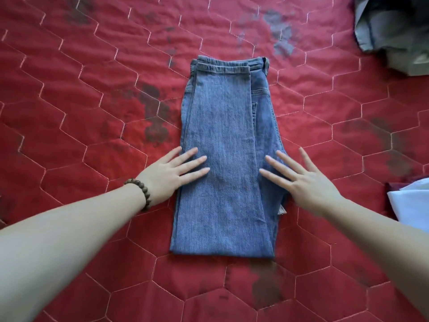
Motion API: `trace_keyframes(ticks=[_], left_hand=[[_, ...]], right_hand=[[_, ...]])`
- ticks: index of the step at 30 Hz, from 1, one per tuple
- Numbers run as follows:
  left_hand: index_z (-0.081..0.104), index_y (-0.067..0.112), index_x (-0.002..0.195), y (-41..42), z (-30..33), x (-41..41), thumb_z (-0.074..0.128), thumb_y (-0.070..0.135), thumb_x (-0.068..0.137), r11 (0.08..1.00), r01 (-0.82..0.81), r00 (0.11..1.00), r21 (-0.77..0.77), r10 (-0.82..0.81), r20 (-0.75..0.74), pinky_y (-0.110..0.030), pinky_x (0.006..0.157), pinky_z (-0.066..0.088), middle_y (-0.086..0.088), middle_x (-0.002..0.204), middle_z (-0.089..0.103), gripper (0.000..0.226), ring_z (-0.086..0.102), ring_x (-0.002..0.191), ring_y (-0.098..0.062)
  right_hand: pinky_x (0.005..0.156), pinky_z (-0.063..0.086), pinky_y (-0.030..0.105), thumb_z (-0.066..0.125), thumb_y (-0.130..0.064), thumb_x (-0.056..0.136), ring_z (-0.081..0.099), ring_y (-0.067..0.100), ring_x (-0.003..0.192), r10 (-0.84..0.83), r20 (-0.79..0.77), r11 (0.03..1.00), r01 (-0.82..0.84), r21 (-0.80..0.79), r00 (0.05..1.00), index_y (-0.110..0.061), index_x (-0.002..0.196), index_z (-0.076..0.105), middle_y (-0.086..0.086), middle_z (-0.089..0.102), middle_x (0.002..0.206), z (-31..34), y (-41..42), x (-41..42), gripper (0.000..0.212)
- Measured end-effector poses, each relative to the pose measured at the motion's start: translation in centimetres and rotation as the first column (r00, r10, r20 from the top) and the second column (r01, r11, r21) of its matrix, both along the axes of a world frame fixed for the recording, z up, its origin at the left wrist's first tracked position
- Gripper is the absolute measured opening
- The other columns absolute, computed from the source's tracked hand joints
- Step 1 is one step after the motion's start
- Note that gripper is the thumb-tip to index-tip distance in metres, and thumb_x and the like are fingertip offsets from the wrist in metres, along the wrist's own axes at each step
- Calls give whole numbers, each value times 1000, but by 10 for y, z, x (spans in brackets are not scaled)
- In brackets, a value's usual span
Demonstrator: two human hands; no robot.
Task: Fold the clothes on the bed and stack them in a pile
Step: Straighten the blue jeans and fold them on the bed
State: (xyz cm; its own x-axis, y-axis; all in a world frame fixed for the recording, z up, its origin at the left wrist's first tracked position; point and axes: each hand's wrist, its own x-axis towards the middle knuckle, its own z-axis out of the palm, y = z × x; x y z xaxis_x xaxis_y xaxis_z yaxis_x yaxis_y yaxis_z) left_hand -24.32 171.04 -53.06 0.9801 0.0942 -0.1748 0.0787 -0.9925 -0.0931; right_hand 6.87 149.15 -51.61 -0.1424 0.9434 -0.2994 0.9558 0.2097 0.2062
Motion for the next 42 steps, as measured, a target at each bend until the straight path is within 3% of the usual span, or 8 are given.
trace_keyframes(ticks=[5,9,12,17,21,23,31,42], left_hand=[[4,36,152,-1,-6,-2,58,23,76,990,-51,986,-135,28,-166,-46,119,4,-1,161,1,94,-2,148,-28],[-5,46,146,1,1,1,42,15,82,944,-138,977,-298,80,-197,-39,118,-12,9,157,-15,85,-22,145,-19],[14,49,144,14,15,9,42,11,93,779,-266,953,-568,126,-274,-33,118,-13,18,156,-6,69,-19,143,-7],[53,23,130,63,40,46,47,10,100,230,-486,841,-843,383,-381,-34,121,7,5,139,51,34,38,134,-4],[69,17,108,90,43,81,69,43,83,-372,-250,546,-894,708,-448,-33,95,48,1,109,72,36,66,106,-13],[66,8,113,89,28,95,69,35,85,-517,-195,419,-834,725,-547,-35,92,50,-4,103,74,39,69,99,-18],[65,25,105,90,17,98,51,16,98,-251,-256,475,-933,809,-348,-10,75,49,12,103,72,17,66,95,1],[65,17,105,35,15,54,52,20,98,-423,-364,365,-830,755,-545,-29,92,50,6,103,73,15,66,102,-9]], right_hand=[[114,20,58,33,-4,77,28,29,142,72,-98,985,-86,-150,993,-33,151,21,2,24,156,2,9,-14,80],[116,-15,39,46,-7,86,-3,19,148,-33,-249,960,-38,-277,968,-50,144,-2,-14,-8,156,10,24,-15,86],[119,-8,33,43,0,84,-3,8,147,-184,-426,909,-12,-417,886,-50,145,22,-17,5,158,32,42,-8,81],[93,30,4,53,-15,90,34,-10,131,-676,-615,722,196,-664,406,-35,115,65,-32,54,122,63,92,28,34],[72,51,24,68,-39,82,69,17,80,-718,-584,390,475,-789,-379,-9,99,66,0,74,85,44,141,47,34],[84,52,31,66,-36,86,69,18,89,-640,-535,240,518,-821,-552,-13,108,66,2,74,93,26,150,41,32],[87,54,39,65,-13,87,68,22,98,-500,-596,405,438,-803,-628,-10,111,63,9,72,107,13,127,35,24],[77,50,30,62,-17,91,66,10,87,-685,-585,343,516,-785,-434,-14,95,67,-4,75,93,8,90,-3,6]])
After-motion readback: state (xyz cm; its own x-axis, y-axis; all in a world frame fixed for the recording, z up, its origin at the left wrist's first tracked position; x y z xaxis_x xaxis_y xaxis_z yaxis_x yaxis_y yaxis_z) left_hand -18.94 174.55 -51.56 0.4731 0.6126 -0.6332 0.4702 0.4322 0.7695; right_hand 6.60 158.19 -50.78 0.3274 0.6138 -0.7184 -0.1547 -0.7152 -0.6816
